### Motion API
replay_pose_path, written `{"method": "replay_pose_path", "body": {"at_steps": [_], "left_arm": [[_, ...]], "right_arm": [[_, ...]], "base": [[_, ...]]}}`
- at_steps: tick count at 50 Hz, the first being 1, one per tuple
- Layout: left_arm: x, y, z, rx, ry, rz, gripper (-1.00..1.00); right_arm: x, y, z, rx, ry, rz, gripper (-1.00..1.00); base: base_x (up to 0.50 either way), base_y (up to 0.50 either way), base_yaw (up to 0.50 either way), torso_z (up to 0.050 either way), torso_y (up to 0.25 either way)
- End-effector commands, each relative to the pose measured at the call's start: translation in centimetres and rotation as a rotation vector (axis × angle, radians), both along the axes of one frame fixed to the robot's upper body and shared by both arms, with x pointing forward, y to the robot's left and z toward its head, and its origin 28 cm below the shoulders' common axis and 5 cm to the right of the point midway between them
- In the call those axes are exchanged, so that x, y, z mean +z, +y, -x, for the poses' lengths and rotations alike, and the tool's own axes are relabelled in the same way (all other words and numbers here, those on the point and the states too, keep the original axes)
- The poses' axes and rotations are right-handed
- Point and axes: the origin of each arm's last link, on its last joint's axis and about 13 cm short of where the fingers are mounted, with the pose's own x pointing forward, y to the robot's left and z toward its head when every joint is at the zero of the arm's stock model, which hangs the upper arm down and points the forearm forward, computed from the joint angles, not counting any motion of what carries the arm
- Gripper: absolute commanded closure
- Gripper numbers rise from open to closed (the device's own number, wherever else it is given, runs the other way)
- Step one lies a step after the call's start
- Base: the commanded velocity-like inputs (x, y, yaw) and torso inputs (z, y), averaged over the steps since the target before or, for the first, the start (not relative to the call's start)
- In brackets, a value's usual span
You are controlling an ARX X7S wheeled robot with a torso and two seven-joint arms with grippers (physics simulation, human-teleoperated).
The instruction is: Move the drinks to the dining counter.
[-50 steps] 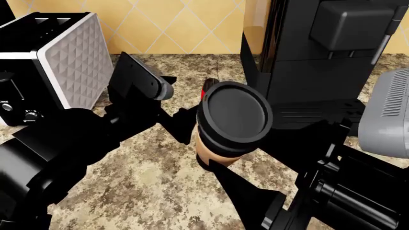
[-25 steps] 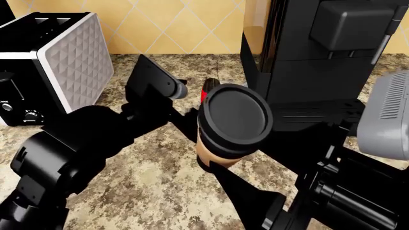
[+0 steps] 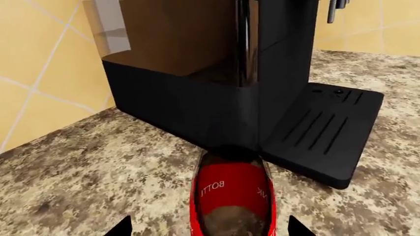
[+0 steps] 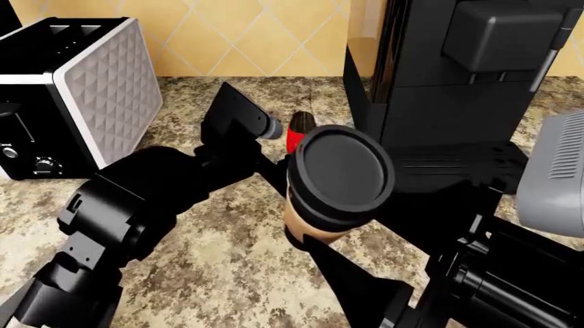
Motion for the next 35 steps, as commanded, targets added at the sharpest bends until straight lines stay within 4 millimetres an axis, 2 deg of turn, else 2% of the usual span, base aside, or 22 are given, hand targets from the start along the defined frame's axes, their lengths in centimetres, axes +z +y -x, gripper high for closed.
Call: {"method": "replay_pose_path", "body": {"at_steps": [1,12,13,26,30,34,35], "left_arm": [[-0.9,-0.7,-1.1,-0.032,0.029,-0.017,-1.0],[-1.5,-0.7,-1.0,-0.059,0.035,-0.024,-1.0],[-1.5,-0.6,-1.0,-0.056,0.031,-0.022,1.0],[-0.9,0.3,-0.1,0.008,-0.006,0.022,1.0],[0.1,0.4,1.1,0.027,-0.048,0.054,1.0],[2.0,0.5,2.8,0.081,-0.134,0.112,1.0],[3.0,0.6,3.4,0.14,-0.191,0.14,1.0]], "right_arm": [[0.2,-0.2,0.2,-0.013,-0.022,-0.003,1.0],[0.1,-0.2,0.2,-0.014,-0.02,-0.005,1.0],[0.1,-0.2,0.3,-0.014,-0.019,-0.006,1.0],[-0.1,-0.2,0.3,-0.01,-0.019,-0.009,1.0],[0.0,-0.1,0.3,-0.008,-0.024,-0.009,1.0],[0.1,-0.1,0.5,-0.008,-0.031,-0.011,1.0],[0.1,-0.1,0.5,-0.008,-0.034,-0.016,1.0]], "base": [[0.0,0.0,0.0,0.0,0.0],[0.0,0.0,0.0,0.0,0.0],[0.0,0.0,0.0,0.0,0.0],[0.0,0.0,0.0,0.0,0.001],[0.0,0.0,0.0,0.0,0.003],[0.0,0.0,0.0,0.004,0.0],[0.0,0.0,0.0,0.0,0.011]]}}
